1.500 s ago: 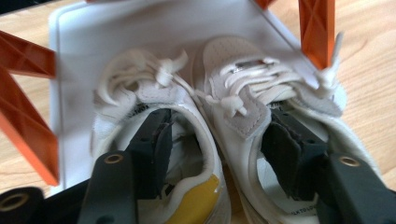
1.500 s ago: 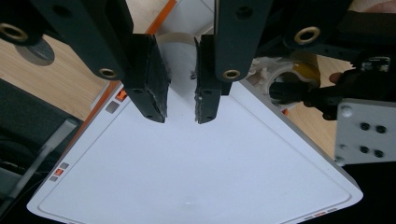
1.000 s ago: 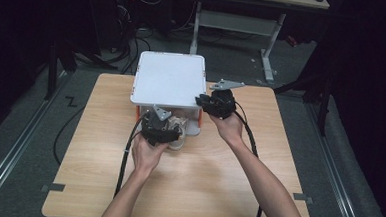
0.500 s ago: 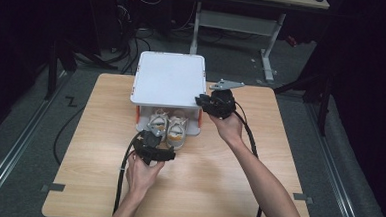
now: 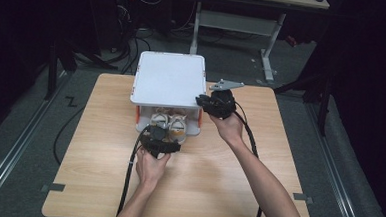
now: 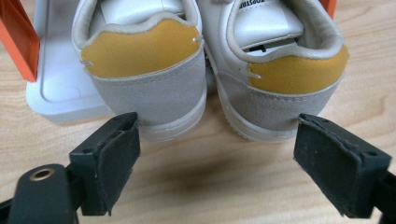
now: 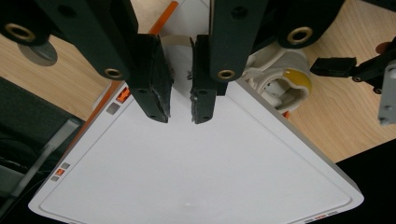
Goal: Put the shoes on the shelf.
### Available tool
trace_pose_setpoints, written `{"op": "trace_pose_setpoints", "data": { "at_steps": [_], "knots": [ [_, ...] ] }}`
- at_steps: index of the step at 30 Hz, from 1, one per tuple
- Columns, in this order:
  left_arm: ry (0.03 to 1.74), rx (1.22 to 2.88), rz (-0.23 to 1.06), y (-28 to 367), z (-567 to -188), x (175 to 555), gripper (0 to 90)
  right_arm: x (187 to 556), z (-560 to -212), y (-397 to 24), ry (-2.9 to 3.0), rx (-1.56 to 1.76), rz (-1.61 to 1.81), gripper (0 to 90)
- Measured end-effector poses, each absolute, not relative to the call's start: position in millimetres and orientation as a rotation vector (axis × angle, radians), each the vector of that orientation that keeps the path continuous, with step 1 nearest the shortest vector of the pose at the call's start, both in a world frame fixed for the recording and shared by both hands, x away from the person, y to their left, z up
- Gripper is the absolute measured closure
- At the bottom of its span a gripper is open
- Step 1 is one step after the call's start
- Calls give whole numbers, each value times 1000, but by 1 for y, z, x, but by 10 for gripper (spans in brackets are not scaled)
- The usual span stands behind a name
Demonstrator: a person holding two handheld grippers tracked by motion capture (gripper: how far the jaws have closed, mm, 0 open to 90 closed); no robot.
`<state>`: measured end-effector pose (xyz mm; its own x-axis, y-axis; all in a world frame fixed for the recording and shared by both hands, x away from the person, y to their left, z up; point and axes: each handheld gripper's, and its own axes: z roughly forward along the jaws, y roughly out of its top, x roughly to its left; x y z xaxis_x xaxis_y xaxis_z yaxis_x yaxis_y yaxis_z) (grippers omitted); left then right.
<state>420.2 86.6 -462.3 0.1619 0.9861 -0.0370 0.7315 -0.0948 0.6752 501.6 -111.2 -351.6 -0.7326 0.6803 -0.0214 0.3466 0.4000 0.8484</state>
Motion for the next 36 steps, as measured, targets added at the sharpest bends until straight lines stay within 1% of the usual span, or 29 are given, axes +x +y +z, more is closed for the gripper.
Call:
{"op": "trace_pose_setpoints", "data": {
  "at_steps": [9,17,23,30,36],
  "knots": [
    [1647,1844,606,84,-463,440,198,501,-351,-110,2296,885,1253,781],
    [1667,1743,634,84,-470,451,232,501,-351,-110,2296,881,1248,790],
    [1673,1740,632,82,-470,463,213,501,-351,-110,2296,880,1249,797],
    [1682,1685,638,78,-474,473,213,501,-351,-110,2293,884,1251,798],
    [1663,1710,629,78,-474,480,203,500,-351,-109,2294,883,1244,799]
  ]
}}
